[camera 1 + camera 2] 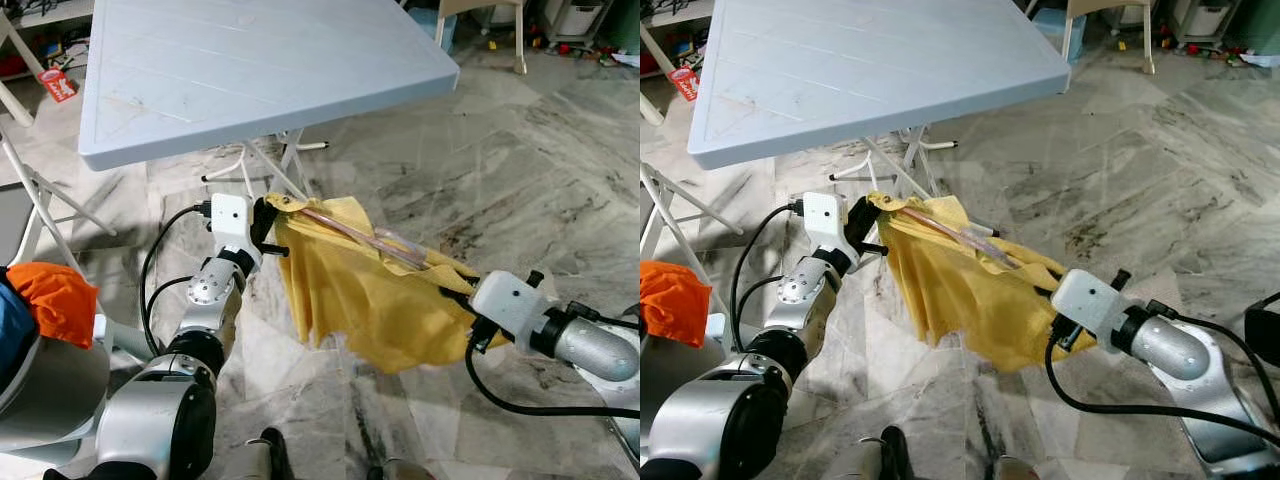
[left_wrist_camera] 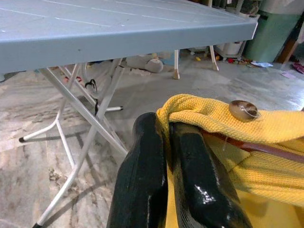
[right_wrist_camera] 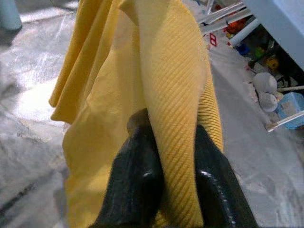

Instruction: Hang hanger

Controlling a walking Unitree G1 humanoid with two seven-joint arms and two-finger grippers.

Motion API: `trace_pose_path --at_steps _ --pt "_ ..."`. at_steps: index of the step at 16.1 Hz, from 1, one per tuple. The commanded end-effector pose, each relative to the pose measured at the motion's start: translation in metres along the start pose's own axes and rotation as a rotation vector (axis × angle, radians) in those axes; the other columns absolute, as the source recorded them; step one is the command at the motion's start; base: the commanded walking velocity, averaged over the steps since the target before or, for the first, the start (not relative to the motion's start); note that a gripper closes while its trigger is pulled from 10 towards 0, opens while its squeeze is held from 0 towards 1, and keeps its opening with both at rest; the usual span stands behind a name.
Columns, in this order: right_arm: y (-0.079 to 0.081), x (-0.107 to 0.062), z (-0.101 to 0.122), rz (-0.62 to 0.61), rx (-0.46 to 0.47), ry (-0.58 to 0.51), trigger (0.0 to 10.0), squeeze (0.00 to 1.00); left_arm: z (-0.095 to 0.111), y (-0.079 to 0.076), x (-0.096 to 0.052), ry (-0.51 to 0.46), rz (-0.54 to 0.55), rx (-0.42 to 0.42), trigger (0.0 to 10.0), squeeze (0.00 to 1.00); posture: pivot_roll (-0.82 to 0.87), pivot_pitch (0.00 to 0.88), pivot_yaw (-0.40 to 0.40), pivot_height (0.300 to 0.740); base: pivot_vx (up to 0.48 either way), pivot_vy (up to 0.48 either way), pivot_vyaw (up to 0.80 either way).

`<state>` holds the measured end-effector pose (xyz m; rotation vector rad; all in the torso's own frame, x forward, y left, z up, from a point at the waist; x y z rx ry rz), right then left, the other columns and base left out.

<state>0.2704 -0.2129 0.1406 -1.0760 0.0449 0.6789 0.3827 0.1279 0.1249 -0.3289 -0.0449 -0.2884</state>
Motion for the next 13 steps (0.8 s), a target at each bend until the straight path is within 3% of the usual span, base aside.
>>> trace_pose_path --at_steps 1,5,7,13 --pt "0.008 -0.011 -0.032 0.020 0.015 0.176 10.0 0.00 0.028 0.039 -0.007 -0.116 0.173 -0.033 0.0 0.00 -0.19 0.203 0.073 0.740 0.000 0.000 0.00" --pt "0.029 0.000 -0.032 0.109 -0.073 0.205 10.0 0.00 0.020 0.029 -0.005 -0.089 0.132 -0.033 0.0 0.00 -0.19 0.204 0.074 0.740 0.000 0.000 0.00" --pt "0.031 -0.003 -0.038 0.124 -0.103 0.233 10.0 0.00 0.019 0.030 -0.006 -0.083 0.134 -0.035 0.0 0.00 -0.19 0.204 0.074 0.740 0.000 0.000 0.00" --pt "0.009 -0.049 -0.066 0.096 -0.074 0.285 10.0 0.00 0.021 0.050 -0.013 -0.065 0.216 -0.046 0.0 0.00 -0.19 0.203 0.074 0.740 0.000 0.000 0.00"
Point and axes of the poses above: a point about 5 cm out from each wrist's last joint towards the gripper, its own x axis pointing out of the wrist towards the gripper, its own z axis along the axis of the wrist's last joint, y = z × x, the point moved 1 cm from there along x, pointing out of the wrist towards the gripper, and after that the axes turned 15 degrees about -x, right-handed, at the moved point
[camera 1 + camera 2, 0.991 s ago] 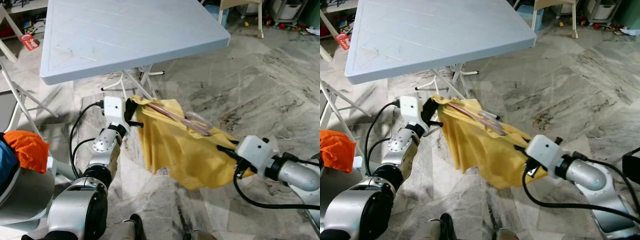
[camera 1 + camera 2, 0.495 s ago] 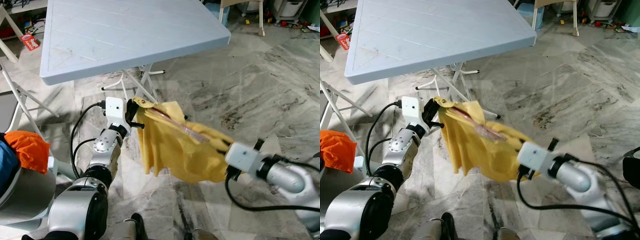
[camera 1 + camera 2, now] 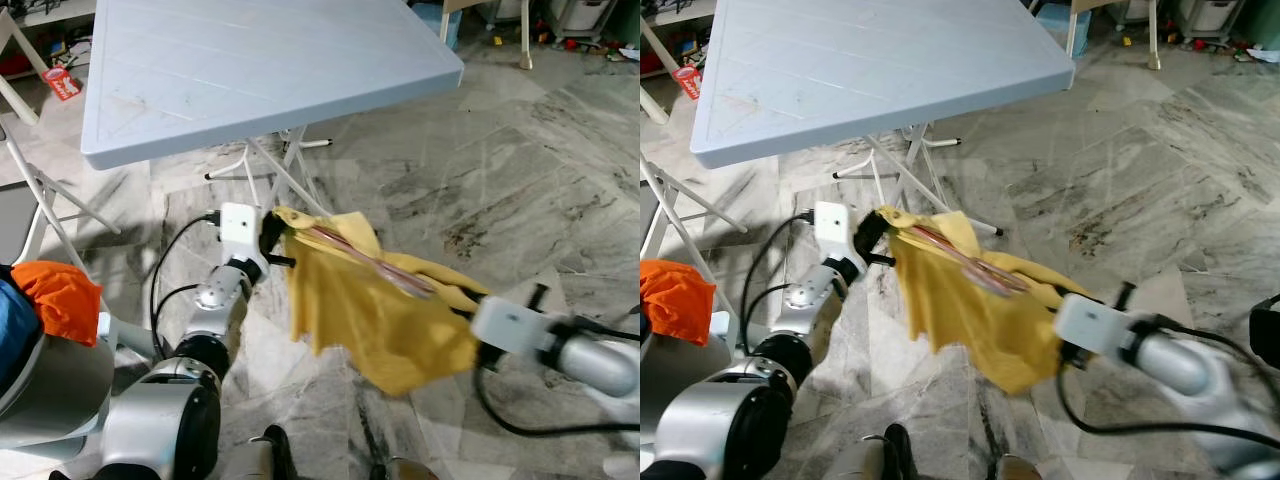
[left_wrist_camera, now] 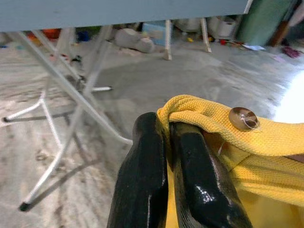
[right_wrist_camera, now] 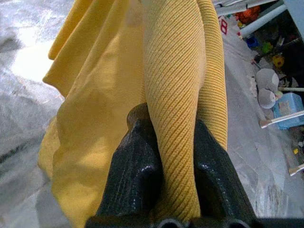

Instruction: Hang hanger

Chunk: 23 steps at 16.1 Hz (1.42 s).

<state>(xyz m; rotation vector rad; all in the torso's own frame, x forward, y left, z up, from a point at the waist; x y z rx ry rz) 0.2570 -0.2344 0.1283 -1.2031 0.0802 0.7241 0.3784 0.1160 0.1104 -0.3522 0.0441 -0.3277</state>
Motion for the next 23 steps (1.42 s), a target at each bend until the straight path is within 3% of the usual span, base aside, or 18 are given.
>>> trace_pose_path --at_steps 1,4,5,6,8,13,15,18,19,22,23 --pt "0.000 -0.043 -0.055 0.032 0.067 0.243 10.0 0.00 0.038 0.057 -0.017 -0.153 0.247 -0.036 0.0 0.00 -0.19 0.205 0.072 0.740 0.000 0.000 0.00" --pt "-0.011 -0.051 -0.049 -0.012 0.133 0.181 10.0 0.00 0.030 0.058 -0.018 -0.125 0.258 -0.066 0.0 0.00 -0.20 0.208 0.074 0.740 0.000 0.000 0.00" --pt "-0.015 -0.051 -0.041 -0.030 0.165 0.133 10.0 0.00 0.026 0.058 -0.018 -0.108 0.264 -0.080 0.0 0.00 -0.20 0.208 0.075 0.740 0.000 0.000 0.00" --pt "-0.023 -0.049 -0.021 -0.051 0.223 0.009 10.0 0.00 0.017 0.060 -0.020 -0.068 0.289 -0.127 0.0 0.00 -0.20 0.209 0.077 0.740 0.000 0.000 0.00" --pt "-0.028 -0.048 -0.009 -0.049 0.242 -0.069 10.0 0.00 0.011 0.062 -0.022 -0.039 0.310 -0.180 0.0 0.00 -0.20 0.208 0.076 0.740 0.000 0.000 0.00" --pt "-0.037 -0.043 -0.002 -0.102 0.280 -0.130 10.0 0.00 0.000 0.058 -0.023 -0.008 0.295 -0.222 0.0 0.00 -0.19 0.201 0.069 0.740 0.000 0.000 0.00" --pt "-0.038 -0.023 0.000 -0.204 0.321 -0.106 10.0 0.00 -0.007 0.048 -0.023 -0.010 0.247 -0.215 0.0 0.00 -0.19 0.193 0.064 0.740 0.000 0.000 0.00" --pt "-0.023 0.003 0.023 -0.191 0.386 -0.187 10.0 0.00 -0.025 0.036 -0.026 0.019 0.202 -0.218 0.0 0.00 -0.19 0.186 0.054 0.740 0.000 0.000 0.00" --pt "-0.024 0.015 0.031 -0.253 0.404 -0.201 10.0 0.00 -0.033 0.030 -0.028 0.035 0.190 -0.223 0.0 0.00 -0.19 0.186 0.048 0.740 0.000 0.000 0.00" --pt "-0.034 0.037 0.054 -0.419 0.607 -0.301 10.0 0.00 -0.052 0.015 -0.032 0.084 0.142 -0.228 0.0 0.00 -0.19 0.188 0.042 0.740 0.000 0.000 0.00" --pt "-0.033 0.044 0.065 -0.423 0.676 -0.351 10.0 0.00 -0.057 0.011 -0.033 0.092 0.133 -0.231 0.0 0.00 -0.19 0.188 0.041 0.740 0.000 0.000 0.00"
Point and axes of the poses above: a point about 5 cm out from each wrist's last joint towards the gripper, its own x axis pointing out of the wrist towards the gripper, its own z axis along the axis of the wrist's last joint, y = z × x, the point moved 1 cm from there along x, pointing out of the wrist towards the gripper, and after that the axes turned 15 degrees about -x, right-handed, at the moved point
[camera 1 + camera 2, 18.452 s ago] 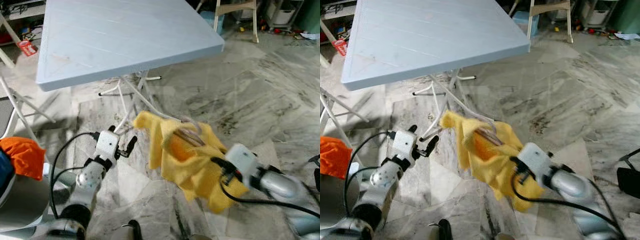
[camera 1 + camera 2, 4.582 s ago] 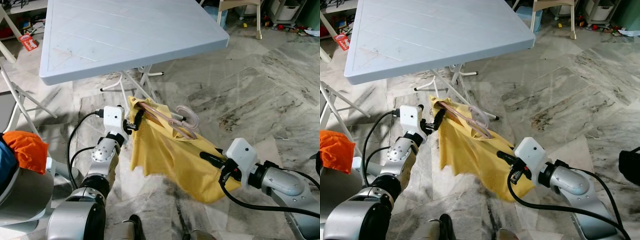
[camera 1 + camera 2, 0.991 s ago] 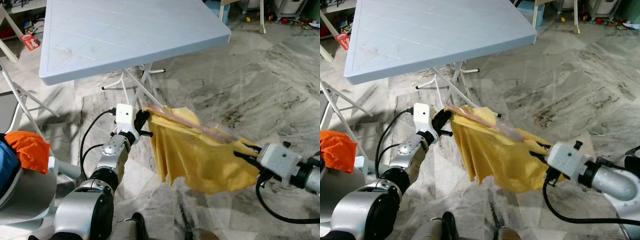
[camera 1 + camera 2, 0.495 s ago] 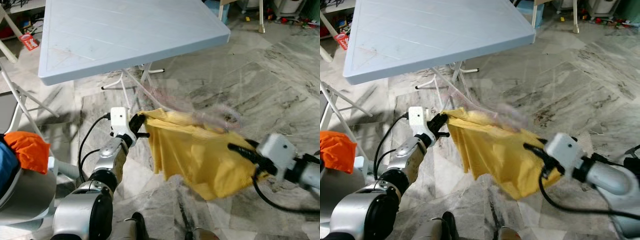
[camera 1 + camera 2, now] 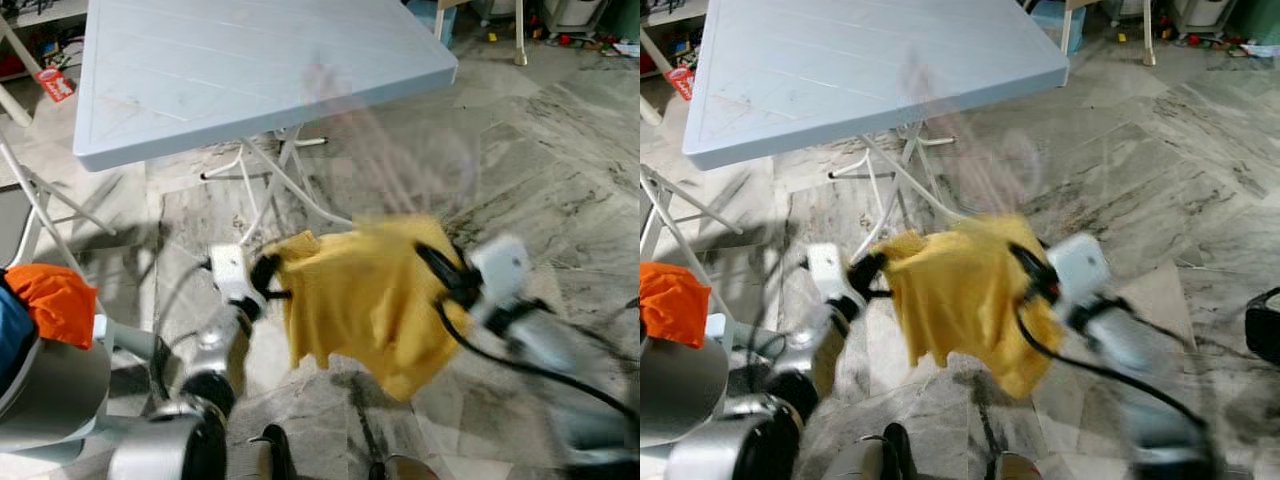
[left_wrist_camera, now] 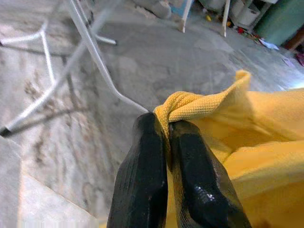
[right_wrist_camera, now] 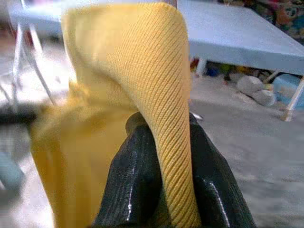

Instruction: Hang hanger

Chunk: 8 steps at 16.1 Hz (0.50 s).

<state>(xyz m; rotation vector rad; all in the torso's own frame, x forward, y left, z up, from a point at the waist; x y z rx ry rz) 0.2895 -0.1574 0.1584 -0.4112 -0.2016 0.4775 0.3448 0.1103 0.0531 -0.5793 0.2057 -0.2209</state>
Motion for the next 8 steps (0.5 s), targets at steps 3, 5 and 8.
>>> trace_pose_path --at_steps 3,5,8 --pt "0.014 0.014 0.005 -0.047 0.113 -0.043 10.0 0.00 -0.009 -0.002 -0.004 0.013 -0.015 0.020 0.0 0.00 -0.19 0.189 0.034 0.740 0.000 0.000 0.00" --pt "0.023 0.022 0.006 -0.067 0.115 -0.042 10.0 0.00 -0.014 -0.005 -0.005 0.016 -0.018 0.020 0.0 0.00 -0.19 0.190 0.029 0.740 0.000 0.000 0.00" --pt "0.025 0.030 0.003 -0.126 0.107 -0.020 10.0 0.00 -0.015 -0.007 -0.006 0.029 -0.047 0.098 10.0 0.00 -0.18 0.192 0.027 0.740 0.000 0.000 0.00"
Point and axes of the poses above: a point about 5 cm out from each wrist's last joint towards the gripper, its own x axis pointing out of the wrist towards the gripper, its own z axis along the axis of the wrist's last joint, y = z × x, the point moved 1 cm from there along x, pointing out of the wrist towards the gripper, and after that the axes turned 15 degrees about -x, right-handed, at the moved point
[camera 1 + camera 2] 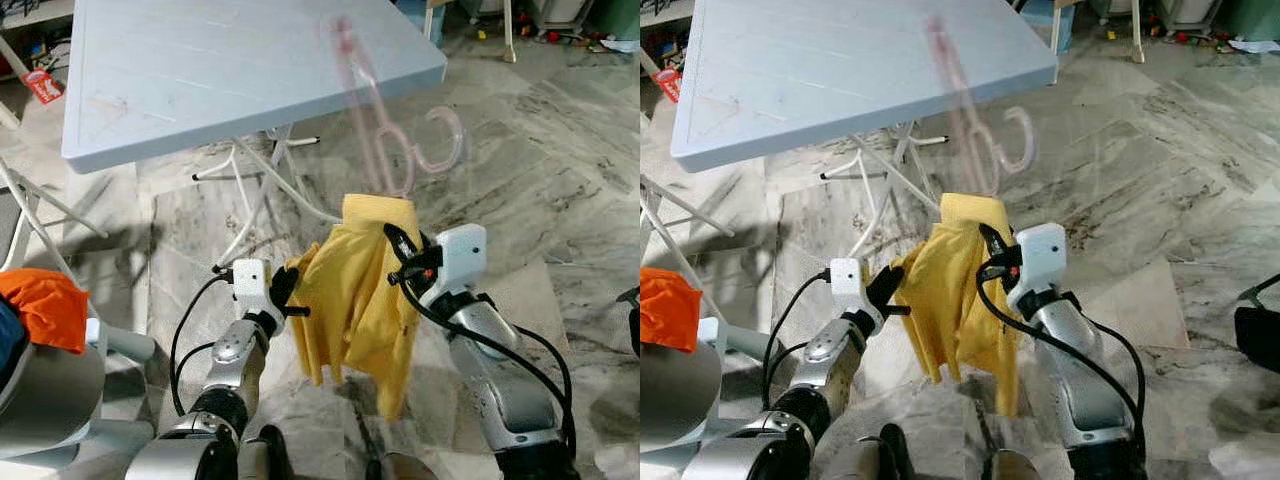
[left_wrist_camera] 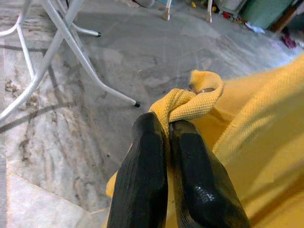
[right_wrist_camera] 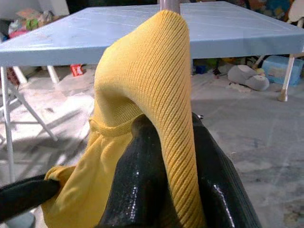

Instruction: Hang hanger

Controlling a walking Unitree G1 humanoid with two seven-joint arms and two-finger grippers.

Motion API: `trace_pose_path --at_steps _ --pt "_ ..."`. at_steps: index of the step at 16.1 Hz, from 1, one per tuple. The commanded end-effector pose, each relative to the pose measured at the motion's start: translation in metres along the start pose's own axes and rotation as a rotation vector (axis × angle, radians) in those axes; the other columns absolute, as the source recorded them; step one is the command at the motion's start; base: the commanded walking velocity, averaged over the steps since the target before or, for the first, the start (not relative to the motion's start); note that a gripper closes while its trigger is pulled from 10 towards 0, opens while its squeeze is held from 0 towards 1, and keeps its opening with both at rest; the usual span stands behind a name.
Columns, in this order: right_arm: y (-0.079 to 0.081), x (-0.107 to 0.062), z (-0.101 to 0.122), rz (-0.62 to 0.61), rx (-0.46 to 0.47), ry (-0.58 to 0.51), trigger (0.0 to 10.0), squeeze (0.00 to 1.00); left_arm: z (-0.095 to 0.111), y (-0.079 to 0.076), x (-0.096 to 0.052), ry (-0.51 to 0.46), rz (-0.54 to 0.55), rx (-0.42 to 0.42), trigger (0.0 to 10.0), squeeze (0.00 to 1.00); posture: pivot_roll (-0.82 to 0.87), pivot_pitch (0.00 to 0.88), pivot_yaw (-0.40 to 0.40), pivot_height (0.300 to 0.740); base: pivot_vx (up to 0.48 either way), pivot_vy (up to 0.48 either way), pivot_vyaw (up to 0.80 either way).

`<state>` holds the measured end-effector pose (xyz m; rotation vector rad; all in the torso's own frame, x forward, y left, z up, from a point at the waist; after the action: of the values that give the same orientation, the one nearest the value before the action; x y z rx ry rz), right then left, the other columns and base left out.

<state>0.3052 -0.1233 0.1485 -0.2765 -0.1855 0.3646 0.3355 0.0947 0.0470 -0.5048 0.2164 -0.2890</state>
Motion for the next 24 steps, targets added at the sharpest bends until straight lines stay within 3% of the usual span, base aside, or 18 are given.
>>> trace_pose_path --at_steps 1,4,5,9,13,17,18,21,24 --pt "-0.002 0.000 0.003 -0.001 -0.021 -0.023 10.0 0.00 0.001 0.002 -0.003 -0.004 -0.017 0.065 10.0 1.00 -0.18 0.193 0.029 0.740 0.000 0.000 0.00" --pt "-0.013 -0.007 -0.007 0.016 -0.084 0.025 10.0 0.00 0.002 -0.001 -0.008 0.003 -0.113 0.281 10.0 1.00 -0.18 0.193 0.032 0.740 0.000 0.000 0.00" --pt "-0.022 -0.015 -0.016 0.071 -0.188 0.076 10.0 0.00 0.002 0.005 -0.013 0.013 -0.131 0.339 10.0 1.00 -0.18 0.194 0.037 0.740 0.000 0.000 0.00" --pt "-0.050 -0.037 -0.031 0.144 -0.343 0.182 10.0 0.00 0.000 0.023 -0.027 0.065 -0.170 0.424 10.0 1.00 -0.18 0.200 0.035 0.740 0.000 0.000 0.00" --pt "-0.062 -0.051 -0.045 0.285 -0.490 0.274 10.0 0.00 -0.003 0.019 -0.040 0.062 -0.325 0.554 10.0 1.00 -0.18 0.208 0.035 0.740 0.000 0.000 0.00" --pt "-0.073 -0.061 -0.058 0.440 -0.648 0.368 10.0 0.00 -0.003 0.013 -0.047 0.056 -0.445 0.595 10.0 1.00 -0.18 0.209 0.034 0.740 0.000 0.000 0.00" --pt "-0.074 -0.063 -0.061 0.503 -0.690 0.380 10.0 0.00 -0.006 0.007 -0.053 0.055 -0.529 0.617 10.0 1.00 -0.18 0.207 0.033 0.740 0.000 0.000 0.00" --pt "-0.078 -0.067 -0.065 0.644 -0.764 0.409 10.0 0.00 -0.007 0.003 -0.061 0.055 -0.627 0.643 10.0 1.00 -0.17 0.205 0.030 0.740 0.000 0.000 0.00" --pt "-0.084 -0.068 -0.070 0.696 -0.820 0.438 10.0 0.00 -0.005 0.004 -0.066 0.046 -0.666 0.673 10.0 1.00 -0.17 0.206 0.027 0.740 0.000 0.000 0.00"
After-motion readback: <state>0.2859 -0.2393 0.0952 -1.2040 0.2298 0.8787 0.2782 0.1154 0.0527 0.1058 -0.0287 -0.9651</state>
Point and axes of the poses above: a point about 5 cm out from each wrist's last joint towards the gripper, its own x axis pointing out of the wrist towards the gripper, its own z axis along the axis of the wrist's last joint, y = z × x, the point moved 1 cm from there along x, pointing out of the wrist towards the gripper, and after that the axes turned 15 degrees about -x, right-handed, at the moved point
